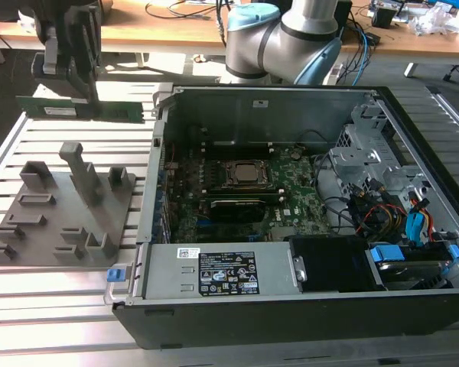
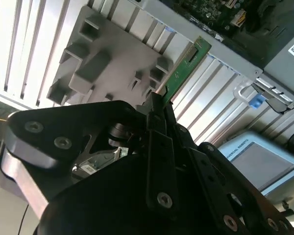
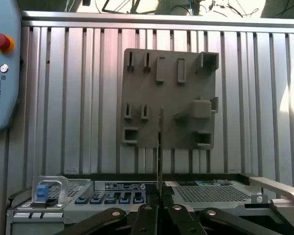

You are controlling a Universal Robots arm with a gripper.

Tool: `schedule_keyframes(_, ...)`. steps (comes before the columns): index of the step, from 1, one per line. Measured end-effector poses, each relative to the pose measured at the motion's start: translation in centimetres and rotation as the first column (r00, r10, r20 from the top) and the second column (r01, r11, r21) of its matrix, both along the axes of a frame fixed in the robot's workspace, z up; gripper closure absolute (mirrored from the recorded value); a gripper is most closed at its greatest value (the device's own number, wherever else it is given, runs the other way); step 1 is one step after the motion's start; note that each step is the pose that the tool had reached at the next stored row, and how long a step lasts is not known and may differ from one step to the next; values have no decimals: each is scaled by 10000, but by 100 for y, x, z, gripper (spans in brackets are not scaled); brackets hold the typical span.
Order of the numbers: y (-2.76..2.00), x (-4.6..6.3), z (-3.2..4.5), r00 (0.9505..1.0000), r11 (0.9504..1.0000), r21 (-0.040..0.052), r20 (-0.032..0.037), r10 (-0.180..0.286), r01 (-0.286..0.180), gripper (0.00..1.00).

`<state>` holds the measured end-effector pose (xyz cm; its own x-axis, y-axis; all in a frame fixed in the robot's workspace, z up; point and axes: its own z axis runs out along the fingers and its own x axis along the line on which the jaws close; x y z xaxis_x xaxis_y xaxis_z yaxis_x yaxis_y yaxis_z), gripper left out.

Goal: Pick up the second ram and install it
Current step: 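Pick up the second ram and move it above second insertion slot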

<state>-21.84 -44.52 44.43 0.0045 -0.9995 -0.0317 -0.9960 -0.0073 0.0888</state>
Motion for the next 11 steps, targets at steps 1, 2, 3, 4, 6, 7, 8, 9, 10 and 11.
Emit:
schedule_keyframes(1, 0, 80, 0, 10000, 10000, -1, -1, 0, 0, 86)
schedule_keyframes(2, 0, 115, 0, 10000, 10000, -1, -1, 0, 0, 86)
schedule_keyframes(3, 0, 148, 1, 10000, 10000, -1, -1, -1, 1, 86)
schedule_keyframes(4, 0, 190, 0, 10000, 10000, -1, -1, 0, 0, 86)
schedule_keyframes(6, 0, 304, 0, 10000, 10000, 0, 0, 0, 0, 86)
schedule_keyframes(7, 0, 343, 0, 10000, 10000, 0, 0, -1, 1, 86)
schedule_keyframes(8, 0, 379, 0, 10000, 10000, 0, 0, 0, 0, 86)
schedule_keyframes(9, 0, 462, 1, 10000, 10000, -1, -1, 0, 0, 86)
schedule_keyframes(10, 1, 537, 1, 10000, 10000, -1, -1, -1, 1, 86)
schedule_keyframes(11, 0, 602, 0, 10000, 10000, -1, 0, 2, -2, 86)
